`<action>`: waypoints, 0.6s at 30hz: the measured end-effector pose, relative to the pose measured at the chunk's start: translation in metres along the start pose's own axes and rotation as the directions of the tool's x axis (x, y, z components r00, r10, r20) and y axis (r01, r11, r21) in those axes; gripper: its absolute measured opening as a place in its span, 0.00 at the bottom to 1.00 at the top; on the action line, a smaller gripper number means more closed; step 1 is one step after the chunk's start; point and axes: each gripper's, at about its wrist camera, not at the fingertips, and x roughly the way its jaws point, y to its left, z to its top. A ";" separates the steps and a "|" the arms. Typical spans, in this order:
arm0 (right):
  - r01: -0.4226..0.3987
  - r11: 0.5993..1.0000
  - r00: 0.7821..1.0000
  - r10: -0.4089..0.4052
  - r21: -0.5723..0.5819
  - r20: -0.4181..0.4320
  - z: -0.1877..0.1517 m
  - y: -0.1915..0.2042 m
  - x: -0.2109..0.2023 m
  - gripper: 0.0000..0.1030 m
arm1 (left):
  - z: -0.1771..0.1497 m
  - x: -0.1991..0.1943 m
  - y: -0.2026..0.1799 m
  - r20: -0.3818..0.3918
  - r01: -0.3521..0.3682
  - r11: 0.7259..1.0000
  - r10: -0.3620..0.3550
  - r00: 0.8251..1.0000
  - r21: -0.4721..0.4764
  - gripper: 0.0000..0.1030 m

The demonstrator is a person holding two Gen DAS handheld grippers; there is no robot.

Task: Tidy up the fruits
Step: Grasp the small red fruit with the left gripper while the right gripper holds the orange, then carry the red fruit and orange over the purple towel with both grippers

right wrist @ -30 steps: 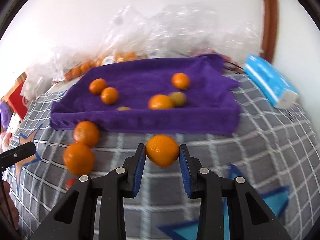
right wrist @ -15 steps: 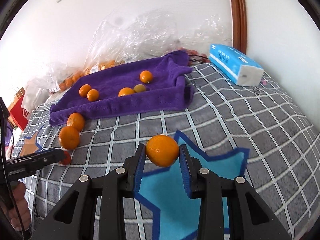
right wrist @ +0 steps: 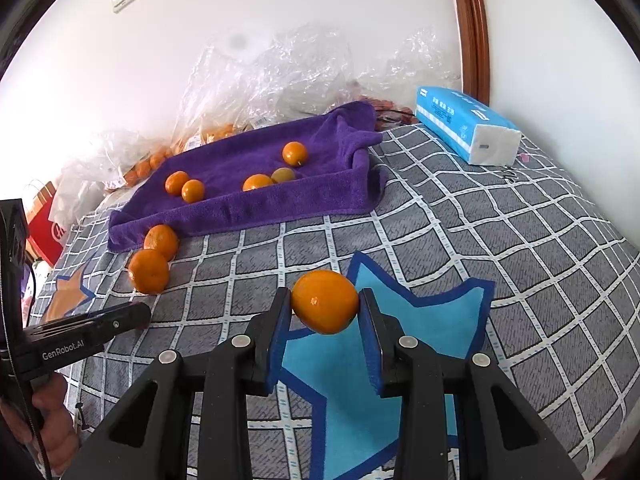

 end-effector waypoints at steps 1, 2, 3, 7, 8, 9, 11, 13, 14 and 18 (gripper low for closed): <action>0.001 1.000 1.000 -0.001 -0.004 0.001 0.000 0.002 -0.001 0.33 | 0.001 -0.002 0.001 0.001 -0.007 1.000 0.007 1.000 -0.001 0.23; 0.002 1.000 1.000 -0.002 -0.008 0.003 0.001 0.004 -0.002 0.33 | 0.002 -0.003 0.003 0.001 -0.014 1.000 0.014 1.000 -0.003 0.23; 0.003 1.000 1.000 -0.003 -0.011 0.006 0.002 0.005 -0.003 0.33 | 0.003 -0.005 0.004 0.004 -0.013 1.000 0.013 1.000 -0.009 0.23; 0.005 1.000 1.000 -0.005 -0.018 0.021 0.005 0.010 -0.006 0.33 | 0.007 -0.018 0.016 0.034 -0.011 0.999 0.012 0.999 -0.036 0.23; 0.008 1.000 1.000 -0.007 -0.021 0.023 0.006 0.011 -0.006 0.33 | 0.008 -0.020 0.019 0.042 -0.013 0.999 0.015 0.999 -0.043 0.23; 0.009 1.000 1.000 -0.008 -0.023 0.024 0.007 0.013 -0.006 0.33 | 0.009 -0.023 0.022 0.047 -0.015 0.999 0.017 0.999 -0.051 0.23; 0.007 1.000 1.000 -0.007 -0.027 0.023 0.009 0.015 -0.005 0.33 | 0.011 -0.028 0.030 0.056 -0.015 0.998 0.019 0.998 -0.068 0.23; 0.006 1.000 1.000 -0.005 -0.030 0.026 0.011 0.018 -0.006 0.33 | 0.014 -0.033 0.037 0.065 -0.013 0.997 0.018 0.998 -0.081 0.23; 0.006 1.000 1.000 -0.005 -0.031 0.028 0.012 0.019 -0.006 0.33 | 0.015 -0.035 0.039 0.067 -0.015 0.996 0.021 0.998 -0.085 0.23; 0.012 0.999 0.999 -0.011 -0.034 0.037 0.016 0.024 -0.007 0.33 | 0.018 -0.043 0.050 0.094 -0.018 0.995 0.027 0.995 -0.096 0.23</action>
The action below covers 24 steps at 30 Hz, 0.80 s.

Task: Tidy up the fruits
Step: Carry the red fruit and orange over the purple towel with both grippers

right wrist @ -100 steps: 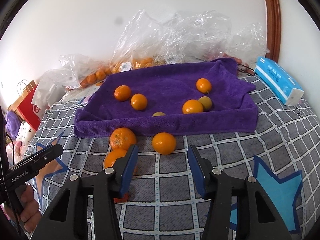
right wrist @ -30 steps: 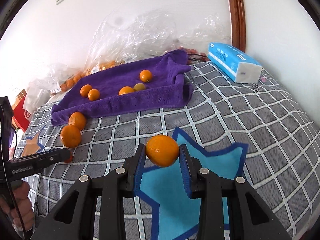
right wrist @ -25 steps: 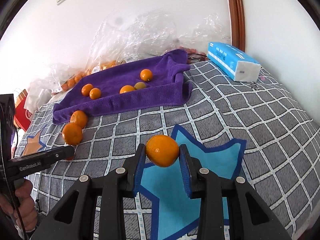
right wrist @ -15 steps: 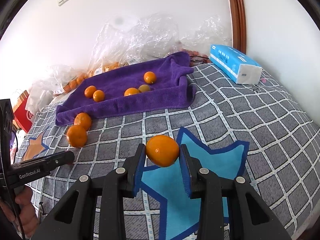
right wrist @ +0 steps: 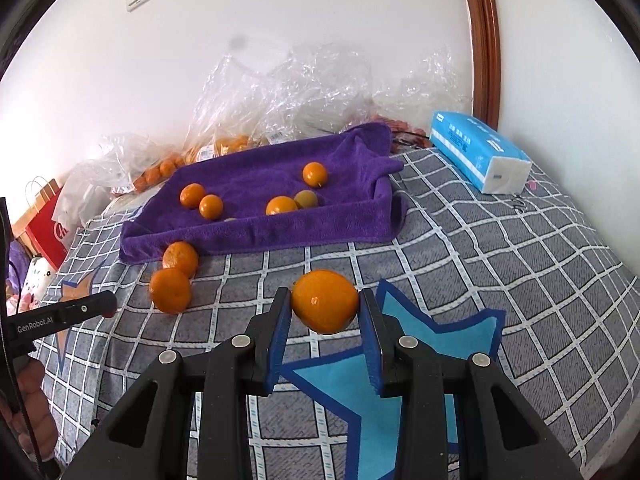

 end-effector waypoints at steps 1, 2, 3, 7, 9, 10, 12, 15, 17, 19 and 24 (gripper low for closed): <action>0.000 1.000 1.000 0.000 -0.001 0.001 0.001 0.001 0.000 0.33 | 0.002 -0.002 0.002 0.008 -0.001 1.000 0.001 1.000 -0.003 0.23; 0.000 1.000 1.000 0.000 -0.001 0.002 0.002 0.002 0.000 0.33 | 0.003 -0.004 0.005 0.015 -0.001 1.000 0.001 1.000 -0.008 0.23; -0.001 1.000 1.000 0.001 -0.001 0.002 0.004 0.004 0.000 0.33 | 0.005 -0.006 0.007 0.021 -0.001 1.000 0.001 1.000 -0.014 0.23; -0.003 1.000 1.000 0.003 -0.004 0.003 0.008 0.009 -0.001 0.33 | 0.011 -0.012 0.017 0.033 0.003 0.999 -0.002 0.999 -0.033 0.23; -0.002 1.000 1.000 0.002 -0.007 0.005 0.010 0.013 -0.001 0.33 | 0.014 -0.015 0.021 0.040 0.010 0.999 -0.009 0.999 -0.041 0.23; -0.002 1.000 1.000 0.002 -0.009 0.006 0.012 0.014 -0.001 0.33 | 0.015 -0.016 0.022 0.045 0.013 0.999 -0.011 0.999 -0.042 0.23; 0.001 1.000 1.000 -0.001 -0.013 0.007 0.014 0.018 0.000 0.33 | 0.017 -0.018 0.024 0.054 0.012 0.999 -0.009 0.999 -0.043 0.23; 0.003 1.000 1.000 -0.003 -0.017 0.005 0.016 0.022 0.001 0.33 | 0.021 -0.021 0.028 0.061 0.009 0.999 -0.007 0.998 -0.044 0.23; 0.001 1.000 1.000 -0.001 -0.016 0.003 0.017 0.024 0.002 0.33 | 0.023 -0.023 0.030 0.064 0.012 0.999 -0.009 0.998 -0.047 0.23; -0.004 1.000 1.000 0.004 -0.015 0.003 0.019 0.026 0.001 0.33 | 0.025 -0.025 0.031 0.069 0.019 0.999 -0.016 0.998 -0.047 0.23; 0.000 1.000 1.000 0.000 -0.021 0.004 0.023 0.032 0.003 0.33 | 0.029 -0.026 0.034 0.080 0.021 0.999 -0.017 0.997 -0.047 0.23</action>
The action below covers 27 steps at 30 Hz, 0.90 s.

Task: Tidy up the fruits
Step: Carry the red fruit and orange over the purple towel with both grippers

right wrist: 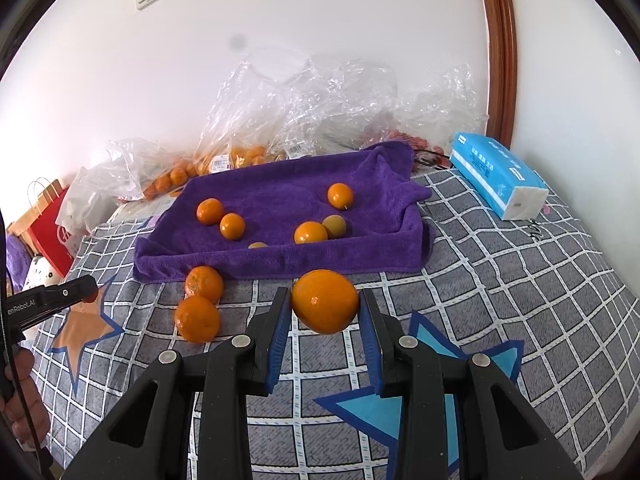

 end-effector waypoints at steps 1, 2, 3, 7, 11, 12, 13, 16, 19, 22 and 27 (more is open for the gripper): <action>-0.001 1.000 1.000 0.001 0.000 -0.001 0.001 0.001 0.000 0.33 | 0.001 -0.001 0.001 0.001 0.004 1.000 -0.004 1.000 -0.004 0.23; -0.003 1.000 1.000 0.003 -0.001 -0.002 0.002 0.002 0.001 0.33 | 0.002 -0.001 0.001 0.002 0.006 1.000 -0.006 1.000 -0.005 0.23; -0.004 1.000 1.000 0.004 -0.003 -0.002 0.003 0.003 0.000 0.33 | 0.003 -0.001 0.001 0.002 0.005 1.000 -0.005 1.000 -0.004 0.23; -0.003 1.000 1.000 0.003 -0.008 0.000 0.006 0.006 0.001 0.33 | 0.007 0.000 -0.001 0.005 0.012 1.000 -0.012 1.000 0.003 0.23; -0.001 1.000 1.000 0.000 -0.014 -0.002 0.010 0.008 0.004 0.33 | 0.011 0.002 -0.003 0.007 0.020 1.000 -0.020 1.000 0.007 0.23; 0.001 1.000 1.000 -0.001 -0.015 -0.004 0.011 0.008 0.004 0.33 | 0.013 0.002 -0.004 0.005 0.022 1.000 -0.022 1.000 0.008 0.23; 0.003 1.000 1.000 -0.003 -0.016 -0.006 0.012 0.009 0.006 0.33 | 0.014 0.003 -0.004 0.003 0.023 1.000 -0.023 1.000 0.009 0.23; 0.004 1.000 1.000 -0.004 -0.016 -0.008 0.015 0.010 0.008 0.33 | 0.019 0.006 -0.005 0.004 0.026 1.000 -0.026 1.000 0.017 0.23; 0.007 1.000 1.000 -0.007 -0.017 -0.007 0.019 0.010 0.012 0.33 | 0.025 0.011 -0.006 0.004 0.029 0.999 -0.029 1.000 0.018 0.23; 0.010 1.000 1.000 -0.010 -0.015 -0.011 0.024 0.011 0.018 0.33 | 0.031 0.016 -0.006 -0.003 0.035 0.999 -0.035 0.999 0.012 0.23; 0.016 1.000 1.000 -0.016 -0.016 -0.012 0.032 0.011 0.028 0.33 | 0.043 0.025 -0.008 -0.004 0.037 0.999 -0.037 0.999 0.018 0.23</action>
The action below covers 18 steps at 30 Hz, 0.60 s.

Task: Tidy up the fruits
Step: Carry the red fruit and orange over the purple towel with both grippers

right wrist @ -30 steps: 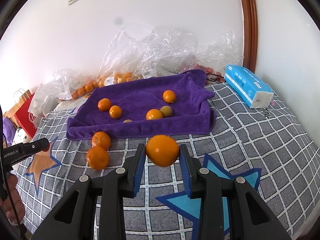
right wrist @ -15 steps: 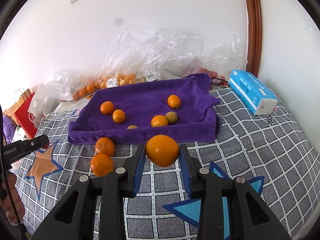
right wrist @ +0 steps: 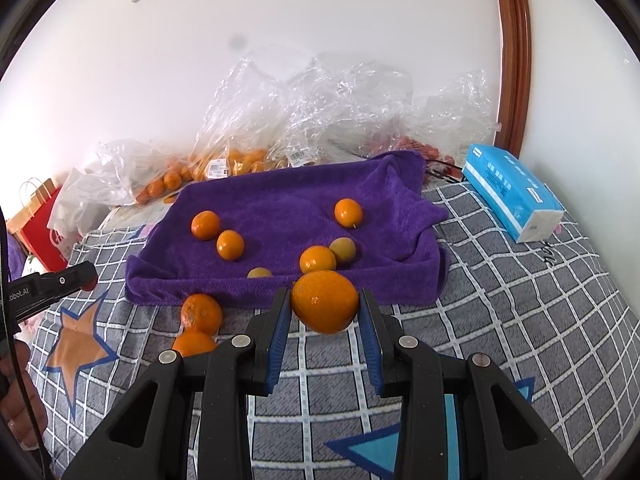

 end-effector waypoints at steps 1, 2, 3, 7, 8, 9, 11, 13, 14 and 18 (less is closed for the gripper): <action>0.000 1.000 1.000 0.000 0.002 0.001 0.002 0.000 0.003 0.33 | 0.003 0.002 0.000 0.000 -0.003 1.000 0.003 1.000 0.000 0.23; 0.000 1.000 1.000 0.000 0.004 0.001 0.004 -0.001 0.005 0.33 | 0.006 0.004 0.000 0.000 -0.005 1.000 0.005 1.000 -0.001 0.23; 0.001 1.000 1.000 -0.001 0.007 0.000 0.006 -0.001 0.007 0.33 | 0.007 0.005 0.000 -0.002 -0.006 1.000 0.006 1.000 -0.002 0.23; -0.002 1.000 1.000 0.002 0.013 -0.003 0.014 -0.006 0.019 0.33 | 0.017 0.011 0.000 -0.003 -0.009 1.000 0.009 1.000 -0.005 0.23; -0.001 1.000 1.000 0.001 0.015 -0.003 0.015 -0.007 0.022 0.33 | 0.019 0.013 -0.001 -0.003 -0.010 1.000 0.010 1.000 -0.005 0.23; 0.000 1.000 1.000 0.000 0.017 -0.002 0.018 -0.009 0.025 0.33 | 0.021 0.015 -0.001 -0.003 -0.010 1.000 0.010 1.000 -0.005 0.23; 0.003 1.000 1.000 -0.003 0.021 -0.002 0.021 -0.011 0.030 0.33 | 0.025 0.020 -0.002 -0.002 -0.011 1.000 0.011 1.000 -0.004 0.23; 0.006 1.000 1.000 -0.006 0.023 -0.001 0.025 -0.014 0.035 0.33 | 0.029 0.025 -0.004 -0.002 -0.012 1.000 0.012 1.000 -0.002 0.23; 0.008 1.000 1.000 -0.008 0.023 0.001 0.027 -0.015 0.036 0.33 | 0.031 0.028 -0.005 -0.003 -0.011 1.000 0.011 1.000 -0.002 0.23; 0.016 1.000 1.000 -0.016 0.023 0.005 0.035 -0.020 0.047 0.33 | 0.036 0.041 -0.009 -0.010 -0.011 1.000 0.011 1.000 0.002 0.23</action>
